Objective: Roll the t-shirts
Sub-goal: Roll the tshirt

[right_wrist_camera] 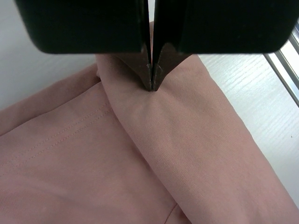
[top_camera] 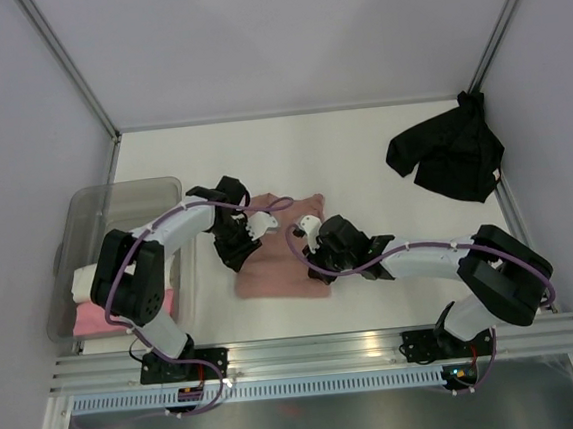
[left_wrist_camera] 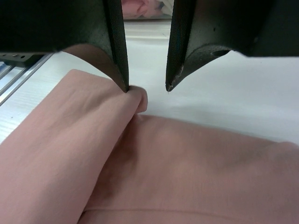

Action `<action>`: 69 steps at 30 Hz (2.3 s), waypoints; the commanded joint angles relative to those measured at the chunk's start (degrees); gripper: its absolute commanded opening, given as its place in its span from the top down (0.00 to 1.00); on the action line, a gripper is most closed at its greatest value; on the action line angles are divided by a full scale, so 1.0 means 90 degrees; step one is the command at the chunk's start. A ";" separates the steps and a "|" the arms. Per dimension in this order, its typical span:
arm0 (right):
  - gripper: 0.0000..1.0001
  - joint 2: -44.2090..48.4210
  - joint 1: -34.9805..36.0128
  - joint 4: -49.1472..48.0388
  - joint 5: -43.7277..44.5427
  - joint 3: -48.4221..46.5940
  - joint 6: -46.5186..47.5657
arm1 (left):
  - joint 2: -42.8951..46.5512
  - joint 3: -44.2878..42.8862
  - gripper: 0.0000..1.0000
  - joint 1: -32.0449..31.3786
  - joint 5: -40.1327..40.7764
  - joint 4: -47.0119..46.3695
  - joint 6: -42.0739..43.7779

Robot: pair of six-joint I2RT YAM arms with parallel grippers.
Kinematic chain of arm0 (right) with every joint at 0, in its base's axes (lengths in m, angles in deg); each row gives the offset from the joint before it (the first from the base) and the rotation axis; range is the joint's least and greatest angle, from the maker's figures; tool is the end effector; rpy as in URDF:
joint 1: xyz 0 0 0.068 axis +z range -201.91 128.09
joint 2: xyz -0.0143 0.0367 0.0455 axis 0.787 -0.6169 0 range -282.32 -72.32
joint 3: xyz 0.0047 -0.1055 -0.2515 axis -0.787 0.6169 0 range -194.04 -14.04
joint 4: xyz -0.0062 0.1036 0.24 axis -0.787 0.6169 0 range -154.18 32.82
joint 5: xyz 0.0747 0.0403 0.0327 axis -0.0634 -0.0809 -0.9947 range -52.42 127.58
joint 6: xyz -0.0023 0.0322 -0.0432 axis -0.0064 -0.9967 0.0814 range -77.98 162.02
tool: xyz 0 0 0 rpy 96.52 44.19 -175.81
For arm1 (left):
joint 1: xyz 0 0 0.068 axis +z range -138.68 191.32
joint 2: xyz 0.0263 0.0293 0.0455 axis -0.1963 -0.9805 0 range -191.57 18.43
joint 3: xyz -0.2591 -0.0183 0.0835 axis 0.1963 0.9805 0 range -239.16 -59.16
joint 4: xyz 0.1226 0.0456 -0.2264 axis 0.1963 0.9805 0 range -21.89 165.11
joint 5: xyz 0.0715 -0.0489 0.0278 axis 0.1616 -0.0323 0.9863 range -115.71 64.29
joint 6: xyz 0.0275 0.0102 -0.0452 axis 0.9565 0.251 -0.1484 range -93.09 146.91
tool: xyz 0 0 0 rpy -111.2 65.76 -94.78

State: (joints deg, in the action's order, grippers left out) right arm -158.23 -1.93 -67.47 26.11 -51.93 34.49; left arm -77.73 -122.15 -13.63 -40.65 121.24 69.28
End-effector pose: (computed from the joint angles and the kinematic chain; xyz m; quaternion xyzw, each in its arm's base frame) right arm 0.1793 0.2244 0.1582 -0.3683 0.8421 0.2651 0.2914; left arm 0.2621 -0.1322 0.1840 0.5527 0.8226 -0.1236 0.0512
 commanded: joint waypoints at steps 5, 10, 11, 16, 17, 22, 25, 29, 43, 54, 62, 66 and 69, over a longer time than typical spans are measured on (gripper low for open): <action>1.00 0.0063 -0.0065 -0.0181 0.0141 0.0264 -0.0062 | 0.0361 -0.0032 0.59 0.0272 0.0801 -0.0619 0.0234; 1.00 0.0141 -0.0074 -0.0327 0.0122 0.0255 -0.0091 | 0.1589 -0.0337 0.57 0.0204 -0.0484 -0.0629 0.0604; 1.00 0.0122 -0.0084 -0.0415 0.0102 0.0264 -0.0101 | 0.1757 -0.0259 0.57 0.0107 -0.0595 -0.0648 0.0711; 1.00 0.0073 -0.0113 -0.0504 0.0063 0.0265 -0.0169 | 0.2967 0.1357 0.50 -0.0751 -0.0412 -0.1057 0.1716; 1.00 0.0063 -0.0133 -0.0533 0.0053 0.0265 -0.0169 | 0.3511 0.1682 0.47 -0.1150 -0.0323 -0.1194 0.1998; 1.00 0.0024 -0.0152 -0.0572 -0.0005 0.0255 -0.0198 | 0.4541 0.3371 0.35 -0.2080 0.0281 -0.2355 0.2323; 1.00 0.0004 -0.0162 -0.0572 -0.0064 0.0206 -0.0160 | 0.4415 0.3794 0.33 -0.2345 0.0790 -0.2922 0.2324; 1.00 -0.0073 -0.0162 -0.0475 -0.0074 0.0128 -0.0081 | 0.3898 0.3844 0.27 -0.2452 0.1123 -0.3256 0.2061; 1.00 -0.0035 -0.0182 -0.0367 -0.0103 0.0128 0.0016 | 0.2931 0.4107 0.60 -0.2628 0.1797 -0.3959 0.1513; 0.66 0.1145 -0.0250 -0.0474 -0.0073 0.0458 0.0611 | 0.3008 0.3278 0.98 -0.2511 0.0902 -0.2955 0.0947; 0.49 0.3040 0.0275 -0.0008 -0.0192 0.1105 0.2629 | 0.2979 0.2653 0.98 -0.2131 0.0177 -0.2212 0.0751; 0.45 0.3169 0.0735 0.1319 0.0043 0.0909 0.3667 | 0.2882 0.2418 0.98 -0.1847 -0.0195 -0.1899 0.0751; 0.43 0.2954 0.1077 0.1440 0.0277 0.0919 0.3922 | 0.2813 0.2311 0.98 -0.1769 -0.0264 -0.1850 0.0790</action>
State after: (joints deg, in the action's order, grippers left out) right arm -130.30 5.80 -60.04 26.16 -42.60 62.23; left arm -52.00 -98.56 -30.18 -38.49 102.48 77.74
